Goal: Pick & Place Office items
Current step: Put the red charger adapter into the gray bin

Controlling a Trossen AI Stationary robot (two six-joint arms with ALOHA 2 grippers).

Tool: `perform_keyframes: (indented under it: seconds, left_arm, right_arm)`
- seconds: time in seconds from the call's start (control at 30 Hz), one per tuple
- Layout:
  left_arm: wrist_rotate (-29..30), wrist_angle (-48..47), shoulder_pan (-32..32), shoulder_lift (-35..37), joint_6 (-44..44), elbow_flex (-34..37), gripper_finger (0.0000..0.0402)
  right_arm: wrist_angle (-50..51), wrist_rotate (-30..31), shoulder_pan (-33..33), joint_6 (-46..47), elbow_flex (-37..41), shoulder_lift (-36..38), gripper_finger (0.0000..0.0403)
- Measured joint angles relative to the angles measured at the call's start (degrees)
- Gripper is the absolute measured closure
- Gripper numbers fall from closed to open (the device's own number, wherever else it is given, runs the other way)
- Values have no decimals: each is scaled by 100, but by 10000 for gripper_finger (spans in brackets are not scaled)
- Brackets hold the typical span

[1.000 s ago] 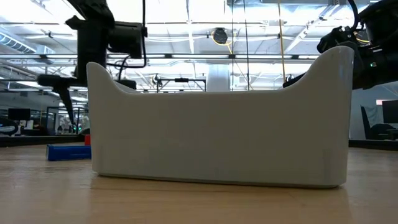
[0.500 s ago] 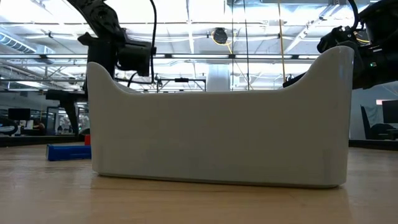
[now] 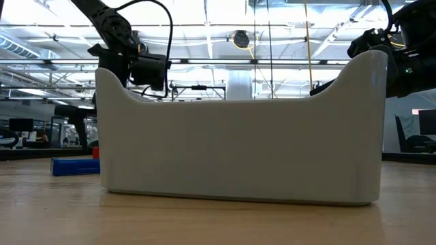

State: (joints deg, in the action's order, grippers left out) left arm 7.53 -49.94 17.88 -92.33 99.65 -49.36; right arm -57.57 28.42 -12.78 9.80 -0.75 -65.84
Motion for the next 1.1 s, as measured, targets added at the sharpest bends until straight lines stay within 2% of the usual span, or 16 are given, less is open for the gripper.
perform_keyframes:
  seconds: [0.4, 0.5, 0.7, 0.97, 1.1]
  left_arm:
    - [33, 461, -74, 7, 289, 271, 61]
    - [92, 468, -76, 7, 288, 275, 96]
    - [171, 488, -76, 7, 289, 275, 192]
    - [221, 551, -82, 4, 260, 277, 193]
    - [259, 679, -114, 4, 74, 288, 173]
  right_arm:
    - [0, 0, -2, -1, 0, 0, 232]
    - [1, 0, -1, -1, 0, 0, 232]
    - [1, 2, -2, -1, 0, 0, 232]
    - [-1, 2, 0, -2, -2, 0, 232]
    - [1, 2, -1, -1, 0, 0, 232]
